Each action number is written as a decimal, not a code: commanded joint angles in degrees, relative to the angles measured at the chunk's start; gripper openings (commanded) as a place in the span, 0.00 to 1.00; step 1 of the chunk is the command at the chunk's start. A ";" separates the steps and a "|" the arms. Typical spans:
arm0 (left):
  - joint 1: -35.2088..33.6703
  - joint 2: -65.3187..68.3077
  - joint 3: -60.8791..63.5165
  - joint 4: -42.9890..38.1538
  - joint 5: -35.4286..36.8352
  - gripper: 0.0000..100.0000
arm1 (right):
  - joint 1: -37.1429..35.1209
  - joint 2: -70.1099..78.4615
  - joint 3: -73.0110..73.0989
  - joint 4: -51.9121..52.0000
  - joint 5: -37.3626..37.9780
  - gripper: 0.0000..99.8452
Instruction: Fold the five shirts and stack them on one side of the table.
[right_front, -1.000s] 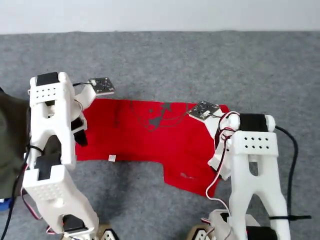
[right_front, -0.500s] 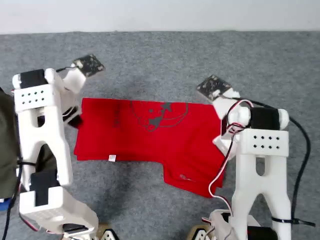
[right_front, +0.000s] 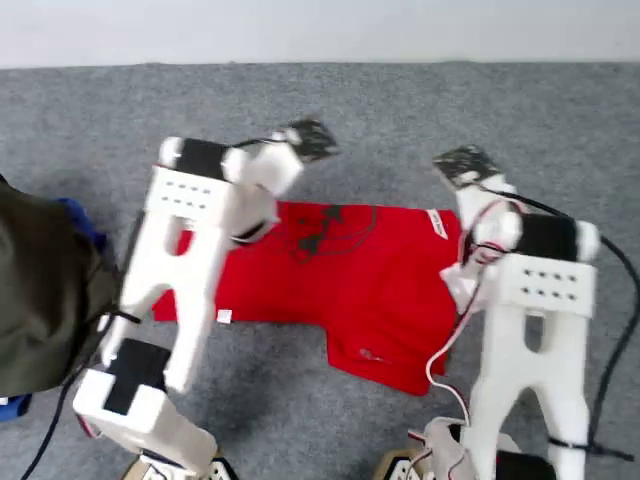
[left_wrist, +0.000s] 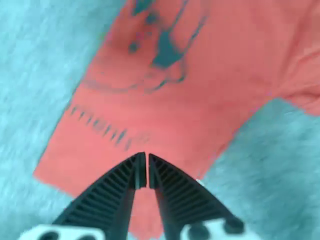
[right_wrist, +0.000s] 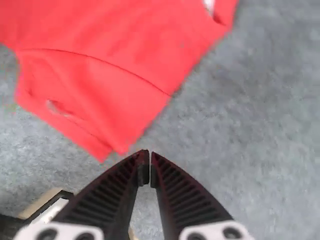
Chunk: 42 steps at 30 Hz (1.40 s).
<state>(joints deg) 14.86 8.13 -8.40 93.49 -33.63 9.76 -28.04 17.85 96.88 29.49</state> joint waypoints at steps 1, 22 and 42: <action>7.12 2.37 -1.10 -0.09 3.78 0.01 | 10.68 -4.44 -2.55 1.19 -0.26 0.01; 29.01 24.44 -1.36 -5.54 15.82 0.02 | 38.73 -6.73 -2.46 1.19 -0.18 0.01; 30.77 19.78 -1.10 5.54 12.57 0.02 | 39.34 -6.73 -2.64 1.19 -0.18 0.01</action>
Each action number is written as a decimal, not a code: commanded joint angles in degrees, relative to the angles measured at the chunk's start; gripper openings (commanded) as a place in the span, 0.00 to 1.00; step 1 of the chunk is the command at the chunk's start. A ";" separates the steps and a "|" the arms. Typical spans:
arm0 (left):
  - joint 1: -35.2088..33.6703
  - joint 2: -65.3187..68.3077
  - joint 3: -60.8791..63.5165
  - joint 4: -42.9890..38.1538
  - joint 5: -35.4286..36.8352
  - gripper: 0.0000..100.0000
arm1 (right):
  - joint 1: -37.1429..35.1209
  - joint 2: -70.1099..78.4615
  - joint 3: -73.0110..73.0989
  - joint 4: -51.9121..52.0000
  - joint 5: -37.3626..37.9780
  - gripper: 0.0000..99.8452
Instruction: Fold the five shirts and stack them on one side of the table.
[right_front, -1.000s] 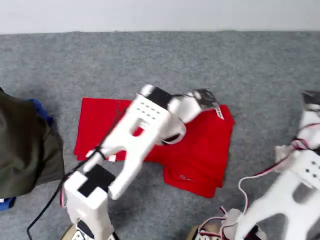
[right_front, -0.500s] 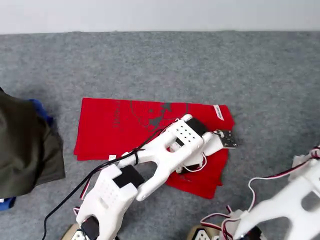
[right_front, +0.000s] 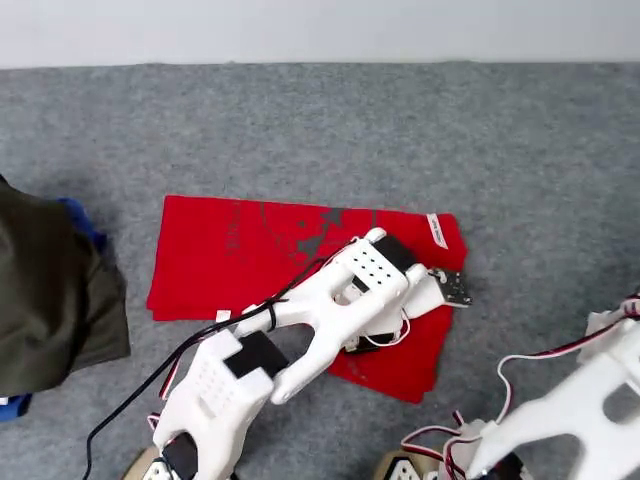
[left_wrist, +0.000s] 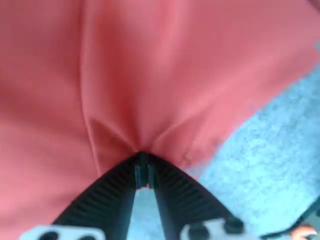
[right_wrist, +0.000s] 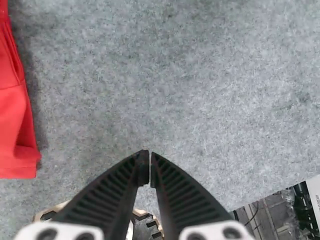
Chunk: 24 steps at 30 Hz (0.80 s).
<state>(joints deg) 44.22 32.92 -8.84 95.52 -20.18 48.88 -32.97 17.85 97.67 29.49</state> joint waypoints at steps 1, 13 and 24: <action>1.93 -5.45 -0.66 4.66 -0.88 0.02 | 0.22 -1.80 -2.64 0.40 -0.18 0.01; 3.60 -5.80 -1.01 4.92 -0.62 0.12 | 0.22 -1.80 -2.64 0.40 -0.18 0.01; 8.53 -10.11 -0.40 4.57 -0.53 0.19 | 0.13 -1.80 -2.73 0.40 -0.18 0.01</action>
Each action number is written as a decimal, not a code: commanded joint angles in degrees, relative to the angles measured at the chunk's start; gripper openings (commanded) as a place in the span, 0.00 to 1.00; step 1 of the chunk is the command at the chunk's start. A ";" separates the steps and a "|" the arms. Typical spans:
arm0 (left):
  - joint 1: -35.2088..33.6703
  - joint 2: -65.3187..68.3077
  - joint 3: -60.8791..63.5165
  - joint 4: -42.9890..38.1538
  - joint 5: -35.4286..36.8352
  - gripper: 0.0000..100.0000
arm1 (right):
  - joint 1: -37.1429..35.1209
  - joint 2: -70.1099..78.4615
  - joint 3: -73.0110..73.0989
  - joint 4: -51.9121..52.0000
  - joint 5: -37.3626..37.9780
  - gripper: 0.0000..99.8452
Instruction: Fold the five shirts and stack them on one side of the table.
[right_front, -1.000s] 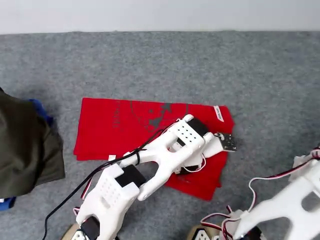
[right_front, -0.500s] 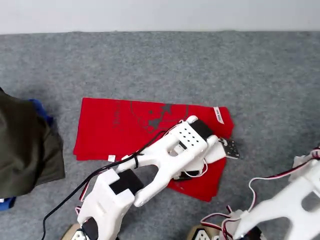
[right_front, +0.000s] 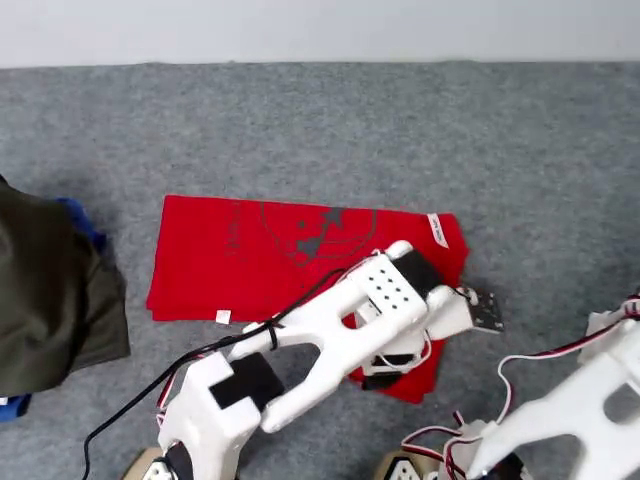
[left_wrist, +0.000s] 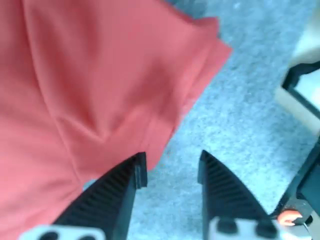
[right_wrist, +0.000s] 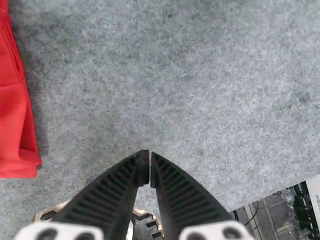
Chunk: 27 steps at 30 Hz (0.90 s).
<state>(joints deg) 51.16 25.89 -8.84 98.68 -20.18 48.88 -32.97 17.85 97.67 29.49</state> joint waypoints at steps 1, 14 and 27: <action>1.93 -2.29 -0.40 0.79 -0.44 0.19 | 0.13 -1.80 -2.73 0.40 -0.18 0.01; 1.32 10.02 -0.66 -9.76 4.57 0.17 | 0.13 -1.80 -2.73 0.40 -0.18 0.01; 1.32 4.66 -2.68 -9.93 3.87 0.01 | 0.13 -1.80 -2.73 0.04 -0.18 0.01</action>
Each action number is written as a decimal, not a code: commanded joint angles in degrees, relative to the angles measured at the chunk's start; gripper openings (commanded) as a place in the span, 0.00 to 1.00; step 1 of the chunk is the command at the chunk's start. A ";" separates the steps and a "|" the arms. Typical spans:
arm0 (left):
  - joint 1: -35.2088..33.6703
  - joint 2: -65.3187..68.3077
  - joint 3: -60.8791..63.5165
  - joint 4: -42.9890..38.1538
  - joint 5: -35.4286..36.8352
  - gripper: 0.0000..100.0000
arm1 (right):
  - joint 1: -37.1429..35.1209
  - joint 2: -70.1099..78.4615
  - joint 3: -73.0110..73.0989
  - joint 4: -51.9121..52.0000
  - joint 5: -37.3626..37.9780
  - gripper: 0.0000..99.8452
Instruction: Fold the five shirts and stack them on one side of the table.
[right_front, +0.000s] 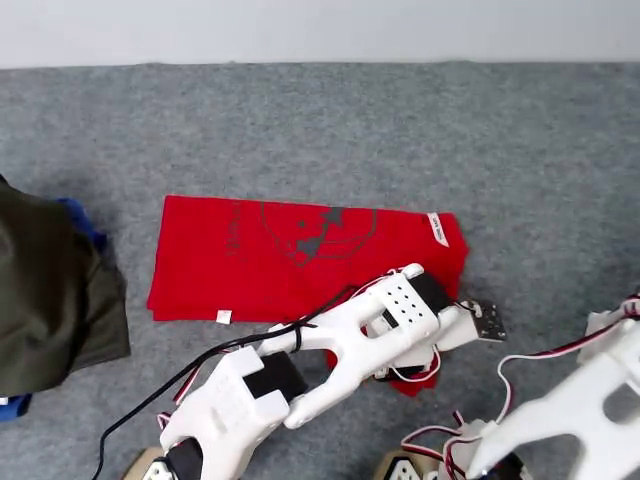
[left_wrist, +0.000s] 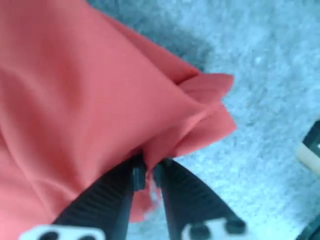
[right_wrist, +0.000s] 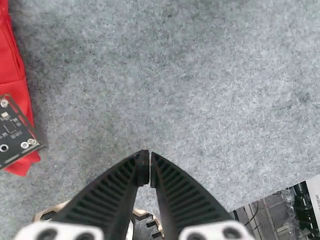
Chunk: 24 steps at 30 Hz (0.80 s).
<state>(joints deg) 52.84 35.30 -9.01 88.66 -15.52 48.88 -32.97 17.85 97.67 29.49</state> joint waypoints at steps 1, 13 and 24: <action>-0.35 -6.59 -2.59 0.18 -0.79 0.01 | 0.13 -1.80 -2.73 -0.04 -0.18 0.01; -1.67 -15.12 -2.77 0.62 -0.79 0.01 | 0.13 -1.80 -2.73 -0.13 -0.18 0.01; -11.78 -14.33 -2.77 -4.84 -3.08 0.01 | 0.13 -1.80 -2.73 0.31 2.20 0.01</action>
<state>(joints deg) 43.25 23.34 -9.01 85.58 -16.75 48.88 -32.97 17.85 97.67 30.55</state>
